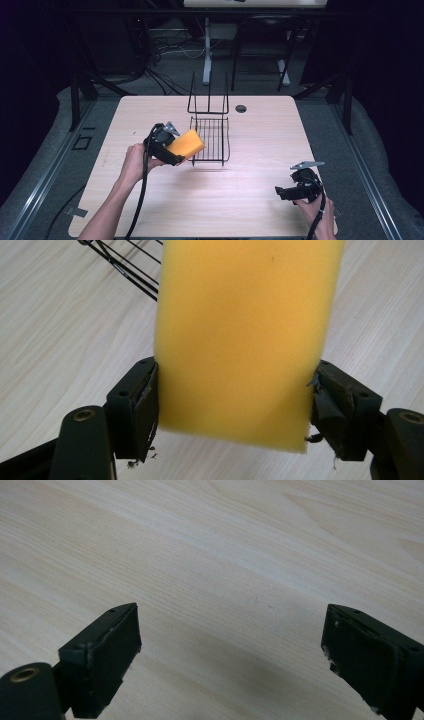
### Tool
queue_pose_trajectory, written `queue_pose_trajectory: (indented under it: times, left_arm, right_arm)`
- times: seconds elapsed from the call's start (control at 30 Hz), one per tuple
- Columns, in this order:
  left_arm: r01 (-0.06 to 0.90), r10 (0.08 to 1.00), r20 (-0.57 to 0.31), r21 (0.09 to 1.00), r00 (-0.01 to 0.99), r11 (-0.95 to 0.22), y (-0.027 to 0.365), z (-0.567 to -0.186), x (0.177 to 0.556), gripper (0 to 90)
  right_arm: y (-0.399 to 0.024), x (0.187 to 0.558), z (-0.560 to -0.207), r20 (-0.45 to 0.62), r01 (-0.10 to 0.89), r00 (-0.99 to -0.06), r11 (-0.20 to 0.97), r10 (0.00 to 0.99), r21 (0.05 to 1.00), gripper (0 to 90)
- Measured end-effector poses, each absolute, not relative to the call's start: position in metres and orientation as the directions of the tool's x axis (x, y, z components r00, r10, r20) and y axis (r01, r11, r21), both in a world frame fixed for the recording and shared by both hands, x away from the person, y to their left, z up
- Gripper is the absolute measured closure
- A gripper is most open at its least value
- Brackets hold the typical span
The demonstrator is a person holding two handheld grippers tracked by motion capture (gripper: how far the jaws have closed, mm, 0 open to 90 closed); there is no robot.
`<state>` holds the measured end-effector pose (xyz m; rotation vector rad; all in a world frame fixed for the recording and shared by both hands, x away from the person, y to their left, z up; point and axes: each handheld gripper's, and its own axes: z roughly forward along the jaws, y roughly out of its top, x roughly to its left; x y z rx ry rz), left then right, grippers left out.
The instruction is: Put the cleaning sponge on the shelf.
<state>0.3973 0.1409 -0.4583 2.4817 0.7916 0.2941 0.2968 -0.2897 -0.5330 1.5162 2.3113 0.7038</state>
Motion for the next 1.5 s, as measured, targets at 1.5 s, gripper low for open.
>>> queue_pose_trajectory:
  times: [1.5]
  left_arm:
    - [0.431, 0.548, 0.063, 0.545, 0.834, -0.719, 0.101, -0.490, 0.433, 27.5]
  right_arm:
    - [-0.287, 0.297, -0.534, 0.026, 0.772, -0.421, 0.343, 0.907, 0.535, 8.9]
